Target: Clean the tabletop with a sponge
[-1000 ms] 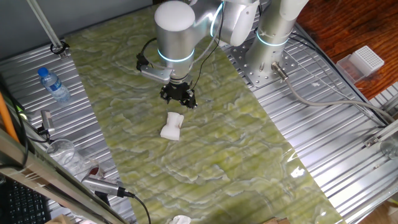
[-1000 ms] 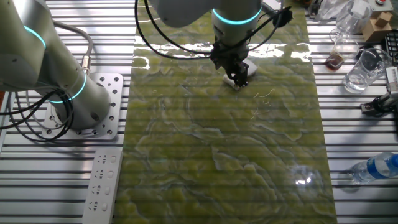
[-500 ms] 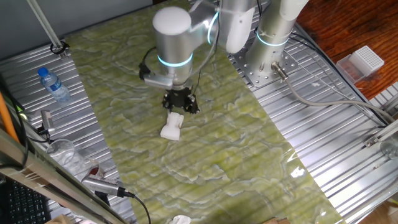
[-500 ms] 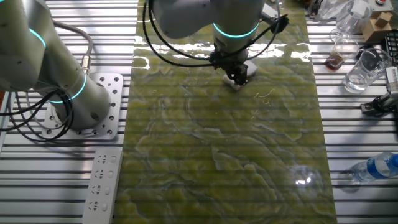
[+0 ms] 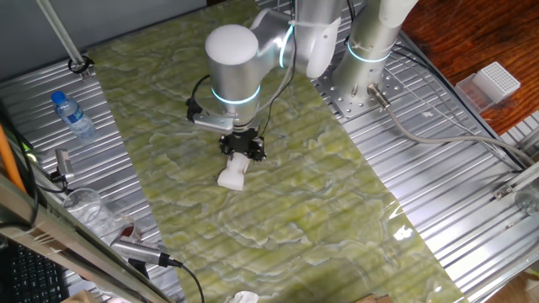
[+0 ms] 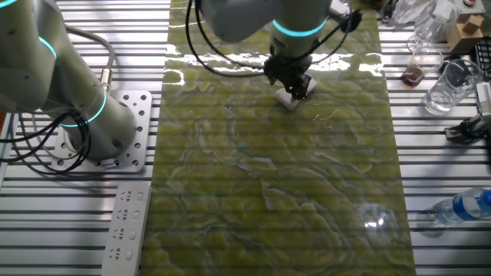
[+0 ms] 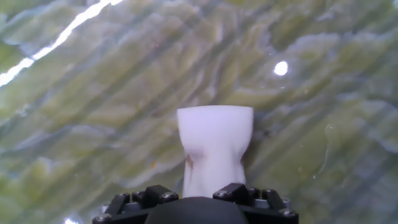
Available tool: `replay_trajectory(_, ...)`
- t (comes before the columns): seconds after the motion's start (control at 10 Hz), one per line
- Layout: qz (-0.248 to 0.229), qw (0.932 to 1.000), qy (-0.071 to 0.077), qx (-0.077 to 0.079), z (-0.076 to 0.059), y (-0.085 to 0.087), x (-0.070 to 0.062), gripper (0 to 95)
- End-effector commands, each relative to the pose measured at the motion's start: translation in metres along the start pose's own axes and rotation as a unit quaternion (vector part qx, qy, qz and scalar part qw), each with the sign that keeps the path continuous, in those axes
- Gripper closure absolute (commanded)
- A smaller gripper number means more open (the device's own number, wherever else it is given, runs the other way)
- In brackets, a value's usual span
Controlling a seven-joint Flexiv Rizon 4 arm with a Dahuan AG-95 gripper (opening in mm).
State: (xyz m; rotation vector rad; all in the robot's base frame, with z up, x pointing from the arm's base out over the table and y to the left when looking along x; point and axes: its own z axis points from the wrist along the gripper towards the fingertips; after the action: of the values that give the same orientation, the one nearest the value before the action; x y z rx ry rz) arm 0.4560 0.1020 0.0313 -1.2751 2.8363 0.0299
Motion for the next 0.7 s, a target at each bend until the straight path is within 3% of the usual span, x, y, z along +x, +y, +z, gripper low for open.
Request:
replay_trajectory(0.1, 0.005, 0.9998, 0.005, 0.017, 0.005, -0.004, 0.001, 57.0)
replay_trajectory(0.3, 0.017, 0.9996, 0.007, 0.021, 0.004, -0.006, 0.001, 57.0)
replay_trajectory(0.4, 0.021, 0.9995, 0.008, 0.023, 0.003, -0.006, 0.002, 38.0)
replay_trajectory(0.7, 0.017, 0.9994, 0.01, 0.03, -0.004, -0.015, 0.002, 38.0)
